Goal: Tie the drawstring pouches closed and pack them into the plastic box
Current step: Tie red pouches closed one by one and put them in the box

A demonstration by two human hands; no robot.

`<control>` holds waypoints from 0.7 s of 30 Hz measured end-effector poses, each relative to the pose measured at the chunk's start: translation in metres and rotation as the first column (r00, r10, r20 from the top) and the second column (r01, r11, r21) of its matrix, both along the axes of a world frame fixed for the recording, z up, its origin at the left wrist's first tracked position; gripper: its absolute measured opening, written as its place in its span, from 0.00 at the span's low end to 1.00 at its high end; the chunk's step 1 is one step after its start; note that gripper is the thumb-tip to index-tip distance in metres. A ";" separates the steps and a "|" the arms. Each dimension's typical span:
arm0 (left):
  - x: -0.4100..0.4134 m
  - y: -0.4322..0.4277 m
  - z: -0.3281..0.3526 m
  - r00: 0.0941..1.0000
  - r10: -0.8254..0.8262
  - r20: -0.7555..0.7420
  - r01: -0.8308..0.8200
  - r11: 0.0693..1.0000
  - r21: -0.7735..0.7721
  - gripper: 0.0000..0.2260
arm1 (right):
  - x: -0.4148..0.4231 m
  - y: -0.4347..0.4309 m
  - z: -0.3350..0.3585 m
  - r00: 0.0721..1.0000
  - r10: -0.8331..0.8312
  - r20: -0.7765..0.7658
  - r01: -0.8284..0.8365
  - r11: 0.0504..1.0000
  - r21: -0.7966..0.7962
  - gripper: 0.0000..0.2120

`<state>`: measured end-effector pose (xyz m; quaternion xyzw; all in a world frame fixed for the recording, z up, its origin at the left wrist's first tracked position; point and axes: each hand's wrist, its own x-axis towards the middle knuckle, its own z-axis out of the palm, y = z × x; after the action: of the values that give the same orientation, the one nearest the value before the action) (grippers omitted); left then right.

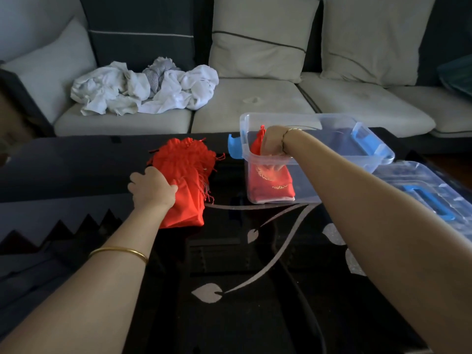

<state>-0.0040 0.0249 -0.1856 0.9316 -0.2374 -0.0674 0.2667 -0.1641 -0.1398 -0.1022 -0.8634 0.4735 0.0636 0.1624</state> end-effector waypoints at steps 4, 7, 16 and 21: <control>0.003 0.008 -0.003 0.999 -0.036 0.039 0.038 0.997 -0.068 0.17 | -0.001 0.001 0.002 0.999 -0.003 0.041 0.009 0.989 -0.149 0.10; 0.001 0.012 -0.005 0.995 -0.087 0.053 0.091 0.994 -0.064 0.15 | -0.003 0.005 0.014 0.974 0.002 0.228 0.053 0.971 -0.234 0.11; -0.014 0.016 0.002 0.959 -0.245 0.142 0.255 0.965 -0.055 0.04 | -0.020 0.079 0.016 0.788 0.184 0.588 -0.013 0.959 -0.283 0.11; -0.046 0.028 0.025 0.859 -0.487 0.156 0.511 0.827 -0.234 0.04 | -0.035 0.113 -0.014 0.740 0.046 0.671 -0.170 0.978 0.121 0.25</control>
<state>-0.0497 0.0525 -0.1605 0.7944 -0.4912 -0.0605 0.3521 -0.1992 -0.0266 -0.1165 -0.8379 0.3261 -0.1971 0.3908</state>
